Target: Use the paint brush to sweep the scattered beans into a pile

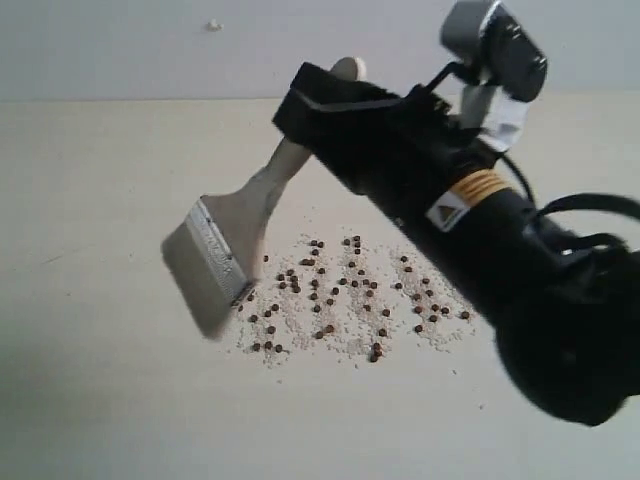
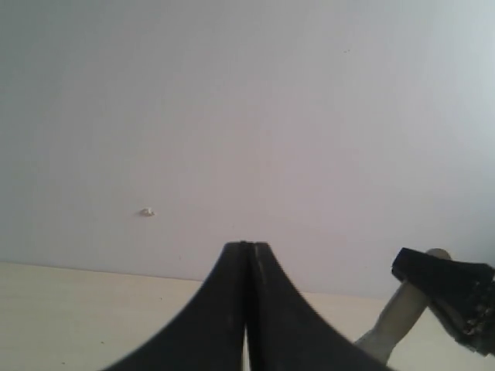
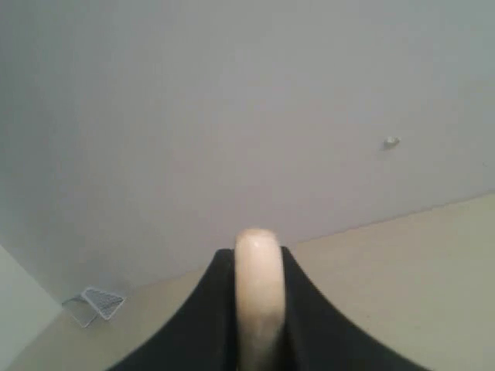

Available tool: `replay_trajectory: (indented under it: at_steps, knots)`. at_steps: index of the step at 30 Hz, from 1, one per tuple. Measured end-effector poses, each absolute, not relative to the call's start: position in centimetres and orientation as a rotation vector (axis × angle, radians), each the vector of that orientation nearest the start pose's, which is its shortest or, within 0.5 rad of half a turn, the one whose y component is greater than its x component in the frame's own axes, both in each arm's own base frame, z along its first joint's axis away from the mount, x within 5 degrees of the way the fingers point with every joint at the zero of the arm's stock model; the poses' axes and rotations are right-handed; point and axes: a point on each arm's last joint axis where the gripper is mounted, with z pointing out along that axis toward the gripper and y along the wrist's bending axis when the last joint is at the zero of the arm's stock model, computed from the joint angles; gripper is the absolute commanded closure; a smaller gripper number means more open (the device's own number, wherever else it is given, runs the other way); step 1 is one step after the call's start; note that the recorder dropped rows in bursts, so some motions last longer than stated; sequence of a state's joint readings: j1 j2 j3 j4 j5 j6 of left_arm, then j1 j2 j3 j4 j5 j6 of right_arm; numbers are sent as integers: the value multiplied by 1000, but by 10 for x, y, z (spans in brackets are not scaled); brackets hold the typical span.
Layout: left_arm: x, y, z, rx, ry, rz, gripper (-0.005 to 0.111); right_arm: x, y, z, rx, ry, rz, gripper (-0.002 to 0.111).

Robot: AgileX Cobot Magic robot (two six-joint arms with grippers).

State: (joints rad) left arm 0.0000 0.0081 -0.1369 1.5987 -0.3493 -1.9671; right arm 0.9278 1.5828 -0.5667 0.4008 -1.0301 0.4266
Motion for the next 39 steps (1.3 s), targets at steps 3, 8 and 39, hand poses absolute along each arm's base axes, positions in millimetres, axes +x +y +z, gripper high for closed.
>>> replay_trajectory:
  at_steps: [3, 8, 39]
  knots:
    - [42, -31, 257, 43, 1398, -544, 107, 200, 238, 206, 173, 1601, 916, 108]
    - [42, -31, 257, 43, 1398, -544, 107, 191, 285, 169, 381, 1651, 758, 108]
    - [42, -31, 257, 43, 1398, -544, 107, 218, 296, 156, -115, 1661, -54, 108]
